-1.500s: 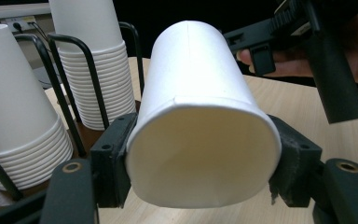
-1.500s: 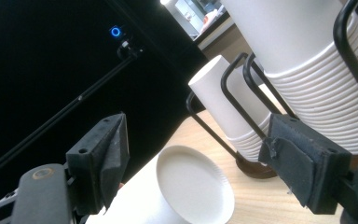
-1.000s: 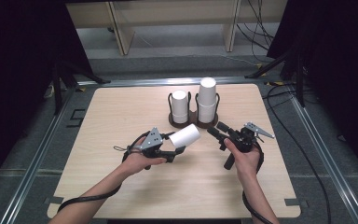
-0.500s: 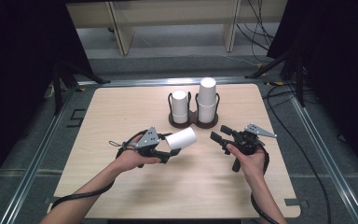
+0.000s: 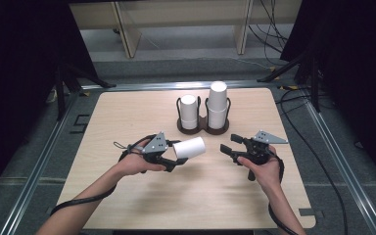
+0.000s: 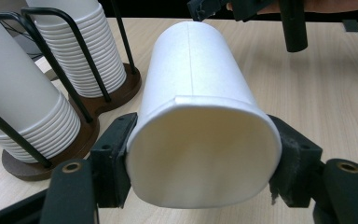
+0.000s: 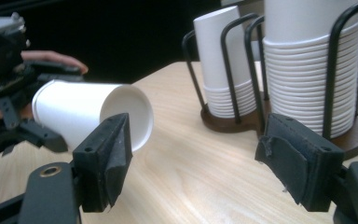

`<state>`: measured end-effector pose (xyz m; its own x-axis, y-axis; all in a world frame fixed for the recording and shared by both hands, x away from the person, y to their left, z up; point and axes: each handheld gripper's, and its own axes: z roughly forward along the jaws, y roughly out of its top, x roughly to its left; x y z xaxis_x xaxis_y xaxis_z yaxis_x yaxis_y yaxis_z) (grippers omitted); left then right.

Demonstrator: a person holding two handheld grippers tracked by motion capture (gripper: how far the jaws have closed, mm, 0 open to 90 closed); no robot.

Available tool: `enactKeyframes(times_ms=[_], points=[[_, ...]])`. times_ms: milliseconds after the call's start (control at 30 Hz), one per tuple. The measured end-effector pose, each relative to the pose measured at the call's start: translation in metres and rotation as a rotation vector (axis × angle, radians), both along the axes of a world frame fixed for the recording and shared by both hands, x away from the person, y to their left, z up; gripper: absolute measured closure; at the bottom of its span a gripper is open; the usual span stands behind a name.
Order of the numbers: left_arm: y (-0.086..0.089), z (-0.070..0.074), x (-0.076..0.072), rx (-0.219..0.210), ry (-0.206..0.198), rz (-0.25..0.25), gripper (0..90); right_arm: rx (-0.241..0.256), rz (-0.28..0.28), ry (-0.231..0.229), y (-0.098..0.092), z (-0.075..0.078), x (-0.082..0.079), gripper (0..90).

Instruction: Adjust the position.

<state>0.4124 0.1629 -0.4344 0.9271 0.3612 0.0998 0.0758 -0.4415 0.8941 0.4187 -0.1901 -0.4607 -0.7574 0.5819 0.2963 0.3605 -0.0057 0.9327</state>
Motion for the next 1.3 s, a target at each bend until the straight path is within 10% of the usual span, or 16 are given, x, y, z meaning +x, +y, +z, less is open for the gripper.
enactKeyframes(times_ms=[1300], points=[[-0.004,0.026,0.005,0.276,0.027,-0.177,33.9,-0.205,0.231,-0.054,0.015,0.000,-0.004,25.6]])
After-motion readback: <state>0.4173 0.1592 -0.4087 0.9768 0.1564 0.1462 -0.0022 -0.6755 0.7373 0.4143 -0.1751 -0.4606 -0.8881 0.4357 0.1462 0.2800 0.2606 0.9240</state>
